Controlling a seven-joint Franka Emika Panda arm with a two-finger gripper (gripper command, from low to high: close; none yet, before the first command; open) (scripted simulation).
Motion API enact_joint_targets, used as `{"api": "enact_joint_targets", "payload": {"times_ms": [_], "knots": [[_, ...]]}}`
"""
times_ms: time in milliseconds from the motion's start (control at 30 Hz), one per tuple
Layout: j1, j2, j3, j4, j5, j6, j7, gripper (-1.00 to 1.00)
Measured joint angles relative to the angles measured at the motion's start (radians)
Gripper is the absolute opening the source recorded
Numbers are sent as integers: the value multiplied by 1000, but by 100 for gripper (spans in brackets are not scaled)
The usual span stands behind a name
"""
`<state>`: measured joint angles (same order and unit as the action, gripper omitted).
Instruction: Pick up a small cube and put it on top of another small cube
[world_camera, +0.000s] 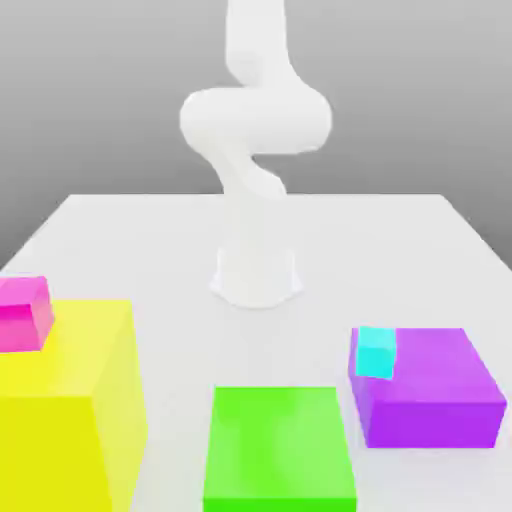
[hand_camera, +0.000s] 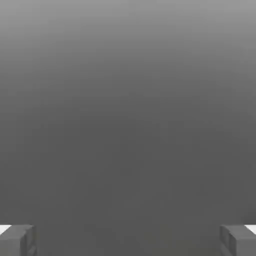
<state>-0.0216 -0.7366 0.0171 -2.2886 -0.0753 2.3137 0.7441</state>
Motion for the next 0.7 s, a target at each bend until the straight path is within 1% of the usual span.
{"api": "enact_joint_targets", "payload": {"times_ms": [167, 400, 533, 700], "knots": [[-88, 163, -9, 8, -184, 31, -121, 0], [-188, 392, -82, 15, -402, 72, -319, 0], [-234, 520, -142, 16, -487, 107, -459, 0], [-313, 677, -217, 11, -543, 172, -666, 0]]}}
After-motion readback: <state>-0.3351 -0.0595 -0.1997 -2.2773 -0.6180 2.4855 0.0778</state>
